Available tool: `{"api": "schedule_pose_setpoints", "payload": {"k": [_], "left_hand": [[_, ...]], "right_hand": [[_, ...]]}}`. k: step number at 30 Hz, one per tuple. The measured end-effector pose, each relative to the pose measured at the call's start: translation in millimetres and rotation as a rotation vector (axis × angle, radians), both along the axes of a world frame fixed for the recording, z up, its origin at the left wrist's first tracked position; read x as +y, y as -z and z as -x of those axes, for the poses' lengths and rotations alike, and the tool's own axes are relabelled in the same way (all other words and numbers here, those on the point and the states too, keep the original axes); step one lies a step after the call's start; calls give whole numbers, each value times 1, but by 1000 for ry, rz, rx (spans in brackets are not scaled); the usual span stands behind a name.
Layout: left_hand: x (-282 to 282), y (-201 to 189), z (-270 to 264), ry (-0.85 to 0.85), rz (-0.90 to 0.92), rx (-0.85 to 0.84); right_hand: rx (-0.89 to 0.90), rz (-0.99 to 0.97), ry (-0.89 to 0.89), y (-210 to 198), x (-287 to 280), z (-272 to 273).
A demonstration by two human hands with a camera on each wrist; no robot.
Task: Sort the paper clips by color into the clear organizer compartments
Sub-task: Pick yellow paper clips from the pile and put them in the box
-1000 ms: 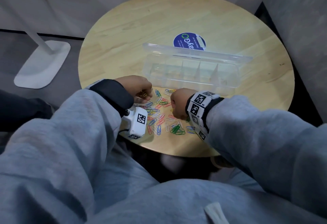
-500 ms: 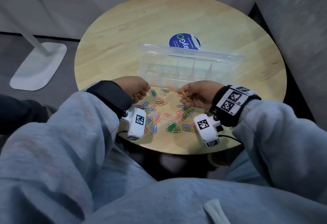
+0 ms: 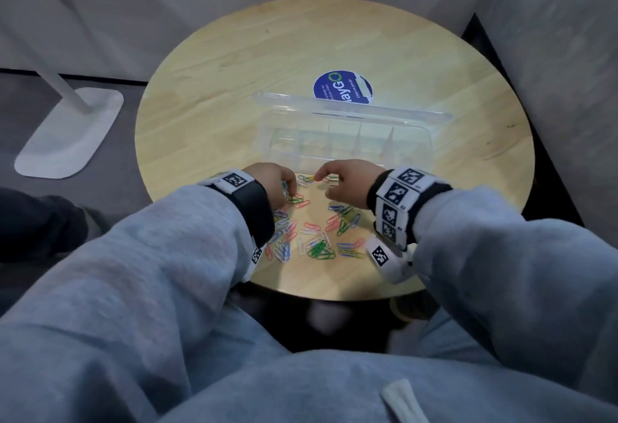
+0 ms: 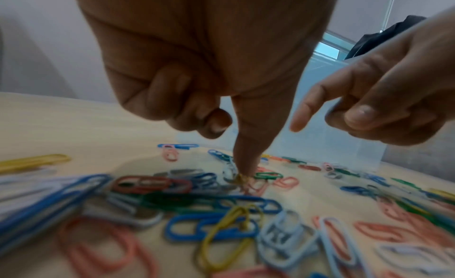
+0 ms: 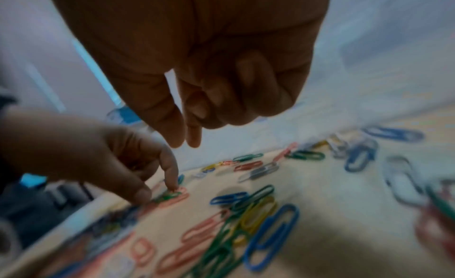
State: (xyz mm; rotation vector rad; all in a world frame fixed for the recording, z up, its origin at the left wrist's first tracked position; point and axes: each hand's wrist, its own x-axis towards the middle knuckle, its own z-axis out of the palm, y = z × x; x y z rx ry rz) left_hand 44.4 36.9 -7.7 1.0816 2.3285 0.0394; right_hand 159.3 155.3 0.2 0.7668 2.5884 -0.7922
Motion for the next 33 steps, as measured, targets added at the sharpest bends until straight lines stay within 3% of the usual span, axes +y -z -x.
{"api": "schedule_pose_setpoints", "payload": {"k": [6, 17, 23, 27, 33], "left_hand": [[-8, 2, 13, -30, 13, 21], [0, 1, 4, 28, 26, 22], [4, 3, -2, -7, 81, 31], [3, 2, -5, -5, 130, 5], [-18, 1, 13, -277, -62, -243]], "right_hand": [[-225, -261, -268, 4, -8, 30], [-289, -283, -221, 28, -2, 32], [-116, -225, -201, 16, -5, 25], [-223, -254, -244, 21, -11, 36], [-366, -242, -210, 23, -11, 34]]}}
